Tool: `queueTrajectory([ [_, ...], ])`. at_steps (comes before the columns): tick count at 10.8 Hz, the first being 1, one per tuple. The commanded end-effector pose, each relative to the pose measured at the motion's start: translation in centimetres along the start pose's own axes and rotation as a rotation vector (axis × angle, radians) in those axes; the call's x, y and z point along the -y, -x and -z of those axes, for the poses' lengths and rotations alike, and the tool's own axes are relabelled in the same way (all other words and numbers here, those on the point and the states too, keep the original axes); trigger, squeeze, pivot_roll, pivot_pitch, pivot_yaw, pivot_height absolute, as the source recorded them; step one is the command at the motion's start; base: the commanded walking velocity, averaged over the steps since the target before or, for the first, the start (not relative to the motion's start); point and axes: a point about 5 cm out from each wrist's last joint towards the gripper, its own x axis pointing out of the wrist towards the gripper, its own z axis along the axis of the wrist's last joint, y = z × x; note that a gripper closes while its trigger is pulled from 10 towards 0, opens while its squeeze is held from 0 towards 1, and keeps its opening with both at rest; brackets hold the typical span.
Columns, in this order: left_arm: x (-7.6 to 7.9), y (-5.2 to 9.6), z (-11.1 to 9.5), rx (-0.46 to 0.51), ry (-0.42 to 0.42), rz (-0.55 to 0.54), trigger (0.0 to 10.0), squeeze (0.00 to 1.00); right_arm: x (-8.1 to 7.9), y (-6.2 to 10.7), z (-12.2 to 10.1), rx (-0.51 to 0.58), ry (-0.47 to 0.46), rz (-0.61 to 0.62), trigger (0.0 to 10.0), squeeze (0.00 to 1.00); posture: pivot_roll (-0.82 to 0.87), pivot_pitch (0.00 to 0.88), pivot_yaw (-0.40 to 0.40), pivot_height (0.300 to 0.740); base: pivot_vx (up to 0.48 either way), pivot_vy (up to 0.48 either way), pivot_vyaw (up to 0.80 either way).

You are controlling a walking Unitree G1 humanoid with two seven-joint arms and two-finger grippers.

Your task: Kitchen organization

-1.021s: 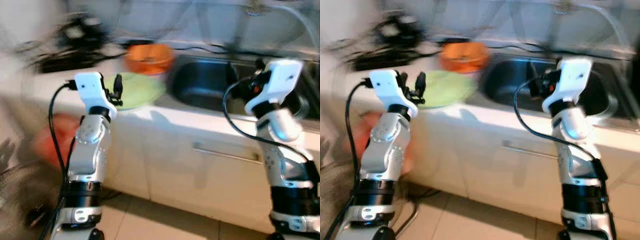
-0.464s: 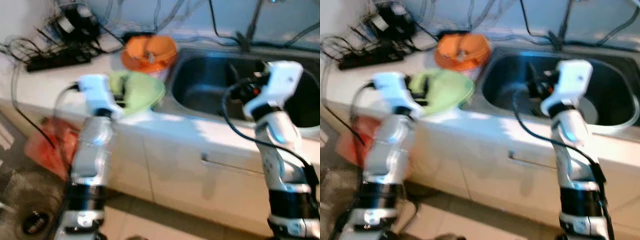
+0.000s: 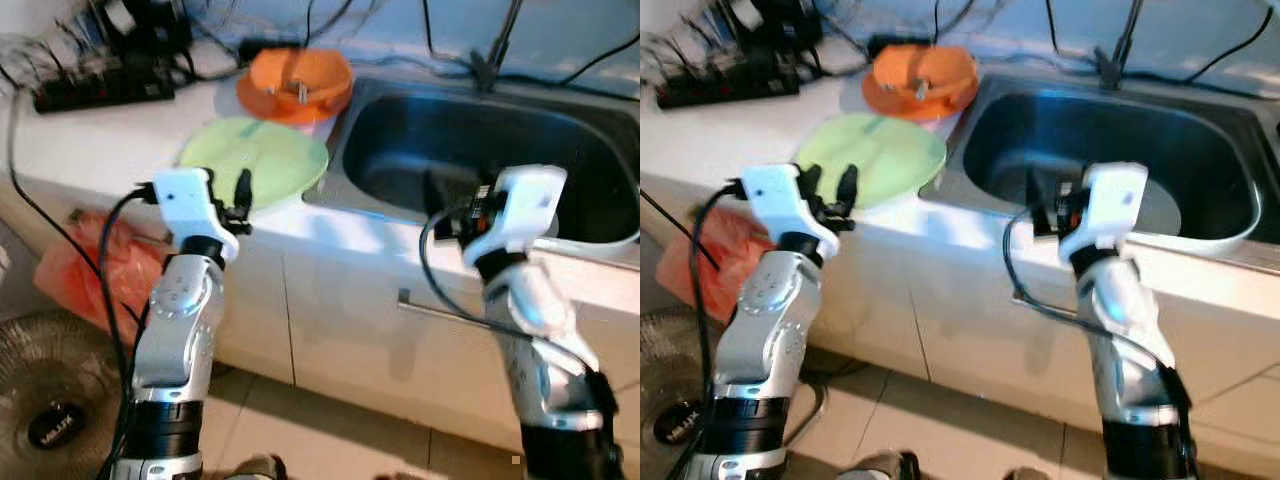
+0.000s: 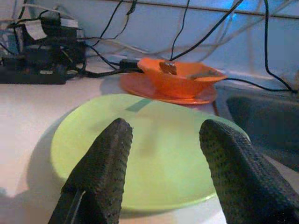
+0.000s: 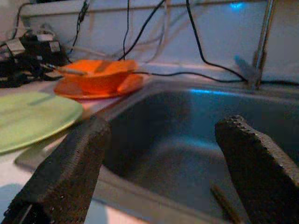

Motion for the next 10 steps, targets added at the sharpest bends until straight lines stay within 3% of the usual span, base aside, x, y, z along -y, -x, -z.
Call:
queueTrajectory([
  [1, 0.4, 0.0, -0.6, 0.012, -0.002, 0.008, 10.0, 0.0, -0.3, 0.1, -0.6, 0.014, 0.01, 0.001, 10.0, 0.0, 0.02, 0.159, 0.019, 0.74, 0.0, 0.0, 0.0],
  [4, 0.0, 0.2, -0.6, -0.01, -0.017, 0.0, 10.0, 0.0, -0.5, 0.0, -0.5, 0.001, 0.008, -0.003, 10.0, 0.0, 0.04, 0.171, 0.013, 0.74, 0.0, 0.0, 0.0],
  [5, -0.3, 0.3, -0.4, -0.027, -0.068, -0.015, 10.0, 0.0, -0.5, -0.1, -0.6, 0.002, 0.007, -0.005, 10.0, 0.0, 0.04, 0.171, 0.012, 0.74, 0.0, 0.0, 0.0],
  [7, -0.7, 0.4, 0.5, -0.097, -0.271, -0.008, 10.0, 0.0, -0.3, -0.3, -1.0, 0.006, 0.013, -0.002, 10.0, 0.0, 0.03, 0.172, 0.008, 0.74, 0.0, 0.0, 0.0],
  [10, 0.4, 0.4, -0.3, -0.071, -0.449, 0.174, 10.0, 0.0, 0.1, -0.3, -1.1, 0.004, 0.018, 0.009, 10.0, 0.0, 0.03, 0.169, 0.007, 0.74, 0.0, 0.0, 0.0],
])
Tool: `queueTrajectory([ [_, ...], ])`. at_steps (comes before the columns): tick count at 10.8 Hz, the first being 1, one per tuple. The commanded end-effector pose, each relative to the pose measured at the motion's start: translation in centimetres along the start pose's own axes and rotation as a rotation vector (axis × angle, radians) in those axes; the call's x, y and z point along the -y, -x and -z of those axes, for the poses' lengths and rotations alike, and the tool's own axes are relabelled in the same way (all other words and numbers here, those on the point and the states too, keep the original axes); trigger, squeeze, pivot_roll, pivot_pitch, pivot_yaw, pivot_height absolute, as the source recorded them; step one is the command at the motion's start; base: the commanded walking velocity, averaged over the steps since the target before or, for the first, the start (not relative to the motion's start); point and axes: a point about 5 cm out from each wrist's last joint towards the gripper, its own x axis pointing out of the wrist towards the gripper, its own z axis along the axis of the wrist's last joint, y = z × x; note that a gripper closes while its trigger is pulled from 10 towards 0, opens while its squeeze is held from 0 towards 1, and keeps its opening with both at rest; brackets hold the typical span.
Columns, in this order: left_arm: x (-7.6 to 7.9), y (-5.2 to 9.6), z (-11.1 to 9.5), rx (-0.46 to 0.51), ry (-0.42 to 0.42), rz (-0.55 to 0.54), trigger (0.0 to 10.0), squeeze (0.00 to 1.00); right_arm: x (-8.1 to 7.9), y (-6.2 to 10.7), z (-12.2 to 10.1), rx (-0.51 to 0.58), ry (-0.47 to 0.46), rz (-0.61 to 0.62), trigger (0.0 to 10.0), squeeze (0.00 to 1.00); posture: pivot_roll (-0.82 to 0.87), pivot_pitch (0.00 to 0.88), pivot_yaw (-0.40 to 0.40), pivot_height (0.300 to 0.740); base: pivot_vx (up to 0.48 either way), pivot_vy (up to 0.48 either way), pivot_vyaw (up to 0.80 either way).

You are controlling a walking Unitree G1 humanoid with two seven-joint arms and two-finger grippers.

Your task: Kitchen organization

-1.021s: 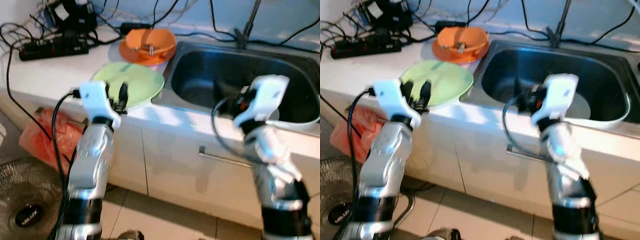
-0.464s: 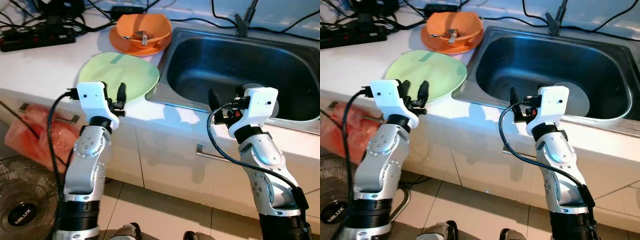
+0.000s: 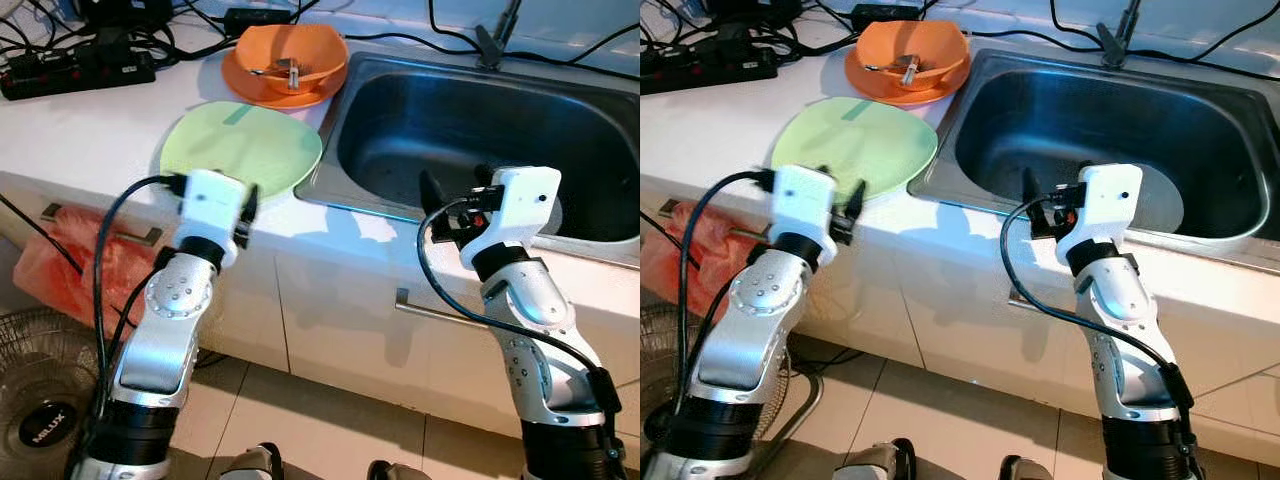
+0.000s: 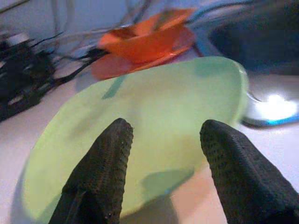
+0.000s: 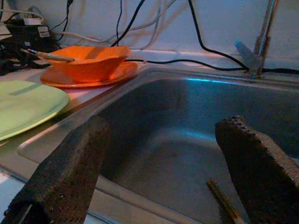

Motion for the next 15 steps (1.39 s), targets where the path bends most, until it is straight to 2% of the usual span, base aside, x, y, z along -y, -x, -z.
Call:
queueTrajectory([
  [1, 0.4, 0.0, 0.0, -0.011, -0.031, 0.048, 10.0, 0.0, 0.0, 0.1, -0.5, 0.01, 0.0, 0.007, 10.0, 0.0, 0.03, 0.169, 0.009, 0.74, 0.0, 0.0, 0.0],
  [2, 0.4, -0.2, 0.2, -0.016, -0.009, 0.055, 10.0, 0.0, -0.2, 0.0, -0.6, 0.013, -0.004, -0.005, 10.0, 0.0, 0.03, 0.169, 0.011, 0.74, 0.0, 0.0, 0.0],
  [3, 0.3, -0.3, 0.1, 0.001, 0.004, 0.056, 10.0, 1.0, -0.3, 0.0, -0.7, 0.016, 0.0, -0.012, 10.0, 0.0, 0.02, 0.169, 0.011, 0.74, 0.0, 0.0, 0.0],
  [4, 0.0, -0.5, 0.0, -0.001, -0.004, 0.056, 10.0, 1.0, -0.1, 0.0, -0.7, 0.012, 0.003, -0.01, 10.0, 0.0, 0.02, 0.168, 0.011, 0.74, 0.0, 0.0, 0.0],
  [5, -0.3, -0.7, 0.2, -0.01, -0.048, 0.064, 10.0, 1.0, 0.1, 0.0, -0.7, 0.009, 0.006, -0.008, 10.0, 0.0, 0.02, 0.166, 0.012, 0.74, 0.0, 0.0, 0.0],
  [7, -1.5, -1.7, 0.5, -0.019, -0.178, 0.107, 10.0, 1.0, -0.3, -0.1, -1.3, 0.006, -0.024, -0.045, 10.0, 0.0, 0.02, 0.163, 0.017, 0.74, 0.0, 0.0, 0.0],
  [8, -1.8, -2.0, 0.7, -0.039, -0.197, 0.13, 10.0, 0.79, -0.7, 0.1, -1.5, -0.013, -0.058, -0.078, 10.0, 0.0, 0.02, 0.162, 0.022, 0.74, 0.0, 0.0, 0.0],
  [9, -2.3, -2.2, 0.9, -0.037, -0.214, 0.16, 10.0, 0.0, -1.4, 0.7, -1.5, -0.057, -0.088, -0.168, 10.0, 0.0, 0.02, 0.164, 0.032, 0.74, 0.0, 0.0, 0.0],
  [12, -2.4, -2.3, 2.3, -0.041, -0.324, 0.319, 10.0, 0.0, -2.3, 2.3, -1.2, -0.129, -0.073, -0.299, 10.0, 0.0, 0.01, 0.172, 0.042, 0.74, 0.0, 0.0, 0.0],
  [13, -2.4, -2.3, 2.4, -0.044, -0.324, 0.34, 3.8, 0.0, -2.3, 2.4, -1.2, -0.132, -0.077, -0.303, 10.0, 0.0, 0.01, 0.171, 0.043, 0.74, 0.0, 0.0, 0.0],
  [14, -2.1, -2.2, 3.1, -0.052, -0.336, 0.406, 0.0, 0.0, -2.4, 2.4, -1.5, -0.131, -0.088, -0.301, 10.0, 0.0, 0.01, 0.172, 0.047, 0.74, 0.0, 0.0, 0.0],
  [15, -2.0, -2.1, 3.4, -0.057, -0.342, 0.423, 0.0, 0.0, -2.4, 2.4, -1.7, -0.125, -0.093, -0.296, 10.0, 0.0, 0.01, 0.173, 0.05, 0.74, 0.0, 0.0, 0.0],
])
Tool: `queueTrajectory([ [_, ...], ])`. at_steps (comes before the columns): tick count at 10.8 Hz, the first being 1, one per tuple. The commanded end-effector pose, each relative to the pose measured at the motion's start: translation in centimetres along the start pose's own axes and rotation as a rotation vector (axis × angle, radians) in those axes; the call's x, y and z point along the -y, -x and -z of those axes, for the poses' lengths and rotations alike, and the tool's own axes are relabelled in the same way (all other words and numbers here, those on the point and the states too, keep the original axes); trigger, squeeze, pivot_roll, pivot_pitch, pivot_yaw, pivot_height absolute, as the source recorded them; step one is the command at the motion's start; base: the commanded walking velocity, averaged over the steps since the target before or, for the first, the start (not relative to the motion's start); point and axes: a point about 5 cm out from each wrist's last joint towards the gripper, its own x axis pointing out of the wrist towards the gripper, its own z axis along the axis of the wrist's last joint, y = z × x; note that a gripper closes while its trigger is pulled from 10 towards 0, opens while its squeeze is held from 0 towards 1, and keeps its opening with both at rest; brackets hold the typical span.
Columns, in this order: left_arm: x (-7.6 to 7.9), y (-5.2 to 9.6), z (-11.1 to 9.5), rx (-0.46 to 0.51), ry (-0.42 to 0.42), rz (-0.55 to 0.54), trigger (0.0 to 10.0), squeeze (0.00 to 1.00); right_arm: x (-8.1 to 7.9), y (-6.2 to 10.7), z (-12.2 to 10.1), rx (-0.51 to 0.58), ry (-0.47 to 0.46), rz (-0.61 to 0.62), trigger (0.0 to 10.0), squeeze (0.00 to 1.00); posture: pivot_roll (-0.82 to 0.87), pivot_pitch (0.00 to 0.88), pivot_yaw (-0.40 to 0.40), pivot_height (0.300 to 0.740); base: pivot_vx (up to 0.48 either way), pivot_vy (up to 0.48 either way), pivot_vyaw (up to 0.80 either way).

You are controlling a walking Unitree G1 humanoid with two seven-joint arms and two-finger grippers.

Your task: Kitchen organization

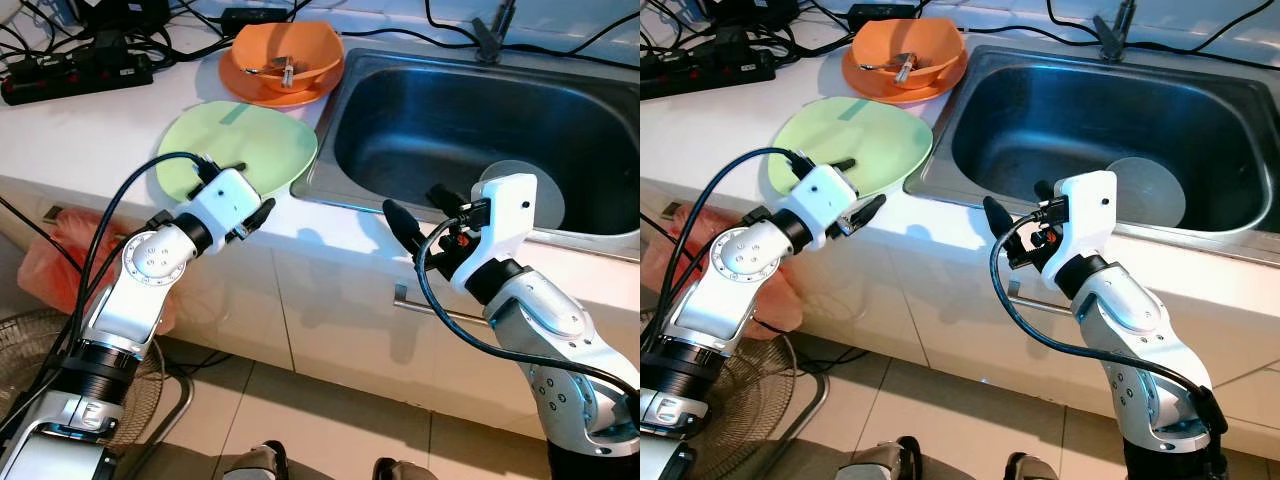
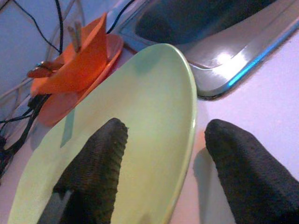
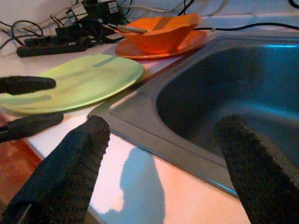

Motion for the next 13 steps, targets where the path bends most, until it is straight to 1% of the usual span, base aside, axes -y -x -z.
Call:
queueTrajectory([
  [1, 1.47, 0.26, 1.95, -0.087, 0.002, 0.089, 0.0, 0.0, -0.37, 0.32, -0.58, 0.02, 0.0, -0.007, 10.0, 0.0, 0.01, 0.174, 0.051, 0.74, 0.0, 0.0, 0.0],
  [3, 1.23, 0.34, 2.33, -0.091, 0.011, 0.072, 0.0, 0.0, -0.46, 0.49, -0.51, 0.013, -0.005, -0.003, 10.0, 0.0, 0.01, 0.177, 0.05, 0.74, 0.0, 0.0, 0.0],
  [5, 1.32, 0.45, 2.53, -0.088, 0.017, 0.07, 0.0, 0.0, -0.4, 0.42, -0.57, 0.013, -0.005, 0.0, 10.0, 0.0, 0.01, 0.174, 0.044, 0.74, 0.0, 0.0, 0.0],
  [6, 1.44, 0.48, 2.52, -0.083, 0.021, 0.069, 0.0, 0.0, -0.32, 0.25, -0.91, 0.032, -0.003, -0.009, 10.0, 0.0, 0.01, 0.172, 0.043, 0.74, 0.0, 0.0, 0.0],
  [8, 1.3, 0.45, 2.39, -0.067, 0.029, 0.057, 0.0, 0.0, -0.15, 0.09, -1.1, 0.043, -0.01, -0.001, 10.0, 0.0, 0.01, 0.166, 0.044, 0.74, 0.0, 0.0, 0.0],
  [10, 1.3, 0.3, 2.18, -0.043, 0.043, 0.049, 0.0, 0.0, -0.38, 0.19, -0.94, 0.04, -0.014, -0.003, 10.0, 0.0, 0.01, 0.168, 0.046, 0.74, 0.0, 0.0, 0.0],
  [11, 1.28, 0.23, 1.89, -0.021, 0.05, 0.041, 0.0, 0.0, -0.29, 0.22, -0.89, 0.039, -0.011, -0.001, 10.0, 0.0, 0.0, 0.168, 0.048, 0.74, 0.0, 0.0, 0.0],
  [13, 1.35, 0.21, 1.74, -0.01, 0.052, 0.037, 0.0, 0.0, 0.22, 0.06, -1.0, 0.043, -0.012, 0.014, 10.0, 0.0, 0.01, 0.169, 0.045, 0.74, 0.0, 0.0, 0.0],
])
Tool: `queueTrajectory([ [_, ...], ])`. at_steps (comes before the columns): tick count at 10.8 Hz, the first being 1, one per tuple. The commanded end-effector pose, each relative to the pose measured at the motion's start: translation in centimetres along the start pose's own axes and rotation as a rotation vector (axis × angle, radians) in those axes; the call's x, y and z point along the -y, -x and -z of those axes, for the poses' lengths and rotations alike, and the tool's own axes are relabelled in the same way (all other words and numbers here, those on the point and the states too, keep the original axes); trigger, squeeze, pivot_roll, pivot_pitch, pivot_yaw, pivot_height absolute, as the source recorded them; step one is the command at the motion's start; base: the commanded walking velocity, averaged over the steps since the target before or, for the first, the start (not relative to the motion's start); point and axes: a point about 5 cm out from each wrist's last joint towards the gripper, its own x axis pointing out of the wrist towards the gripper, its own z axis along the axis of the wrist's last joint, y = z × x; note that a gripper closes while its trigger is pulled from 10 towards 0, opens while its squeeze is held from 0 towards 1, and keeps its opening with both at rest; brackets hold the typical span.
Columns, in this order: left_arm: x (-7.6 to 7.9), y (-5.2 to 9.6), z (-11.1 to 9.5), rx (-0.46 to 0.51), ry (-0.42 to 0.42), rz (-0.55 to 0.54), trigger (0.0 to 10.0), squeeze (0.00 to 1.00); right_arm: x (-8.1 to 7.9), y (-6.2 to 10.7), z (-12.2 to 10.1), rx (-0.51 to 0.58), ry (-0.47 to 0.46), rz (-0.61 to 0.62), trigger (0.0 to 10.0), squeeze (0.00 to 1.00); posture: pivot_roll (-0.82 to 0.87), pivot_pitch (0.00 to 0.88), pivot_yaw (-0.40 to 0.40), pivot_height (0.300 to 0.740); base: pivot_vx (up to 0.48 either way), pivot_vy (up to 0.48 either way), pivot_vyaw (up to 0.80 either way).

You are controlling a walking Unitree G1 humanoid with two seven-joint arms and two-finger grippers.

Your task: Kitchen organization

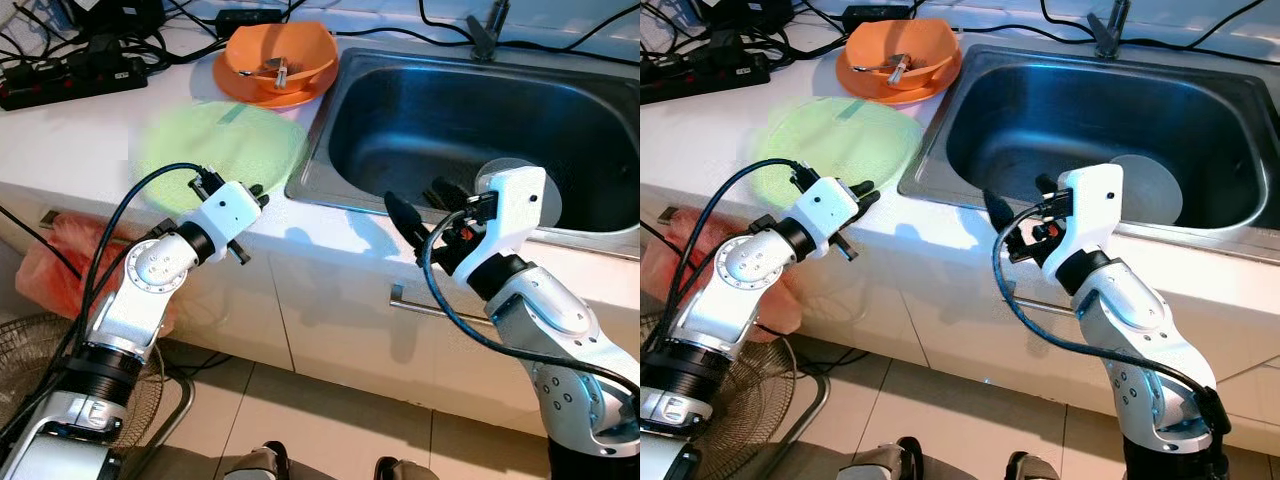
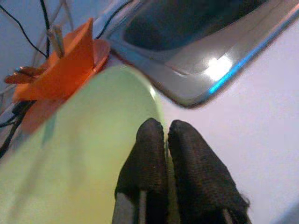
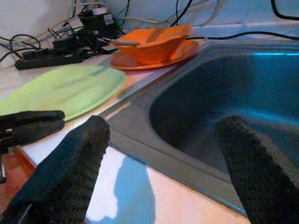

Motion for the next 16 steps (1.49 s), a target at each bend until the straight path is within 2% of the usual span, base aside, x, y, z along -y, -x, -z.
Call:
queueTrajectory([
  [1, 0.7, 0.4, 1.2, -0.048, 0.026, 0.02, 0.0, 0.0, 0.2, 0.0, -0.1, 0.009, -0.002, 0.008, 10.0, 0.0, 0.01, 0.17, 0.044, 0.74, 0.0, 0.0, 0.0],
  [3, 0.5, 0.4, 0.9, -0.029, 0.01, -0.002, 0.0, 0.0, 0.2, 0.0, 0.0, 0.003, -0.003, 0.008, 10.0, 0.0, 0.01, 0.17, 0.044, 0.74, 0.0, 0.0, 0.0],
  [8, -0.4, 0.1, -2.2, 0.163, -0.1, -0.102, 0.0, 0.0, 0.3, -0.1, 0.2, 0.001, -0.012, 0.02, 10.0, 0.0, 0.01, 0.169, 0.045, 0.74, 0.0, 0.0, 0.0],
  [9, -0.3, -0.1, -2.4, 0.143, -0.133, -0.095, 0.0, 0.0, 0.3, -0.1, 0.3, 0.0, -0.01, 0.02, 10.0, 0.0, 0.01, 0.171, 0.044, 0.74, 0.0, 0.0, 0.0],
  [10, -0.2, -0.3, -3.0, 0.152, -0.162, -0.068, 10.0, 1.0, 0.4, -0.1, 0.3, -0.002, -0.009, 0.022, 10.0, 0.0, 0.01, 0.17, 0.043, 0.74, 0.0, 0.0, 0.0],
  [12, 0.0, -0.6, -4.6, 0.193, -0.18, -0.013, 10.0, 1.0, 0.4, -0.2, 0.4, -0.002, -0.009, 0.022, 10.0, 0.0, 0.02, 0.168, 0.043, 0.74, 0.0, 0.0, 0.0],
  [13, -0.4, -0.6, -4.7, 0.109, -0.208, -0.012, 10.0, 1.0, 0.3, -0.3, 0.4, -0.001, -0.011, 0.021, 10.0, 0.0, 0.02, 0.168, 0.044, 0.74, 0.0, 0.0, 0.0],
  [14, -0.9, -0.2, -5.4, 0.085, -0.193, -0.052, 10.0, 1.0, 0.3, -0.4, 0.5, -0.001, -0.013, 0.02, 10.0, 0.0, 0.04, 0.168, 0.043, 0.74, 0.0, 0.0, 0.0],
  [16, -0.7, 0.4, -6.7, 0.14, -0.147, -0.092, 10.0, 1.0, 0.2, -0.6, 0.6, -0.001, -0.018, 0.014, 10.0, 0.0, 0.05, 0.164, 0.042, 0.74, 0.0, 0.0, 0.0],
])
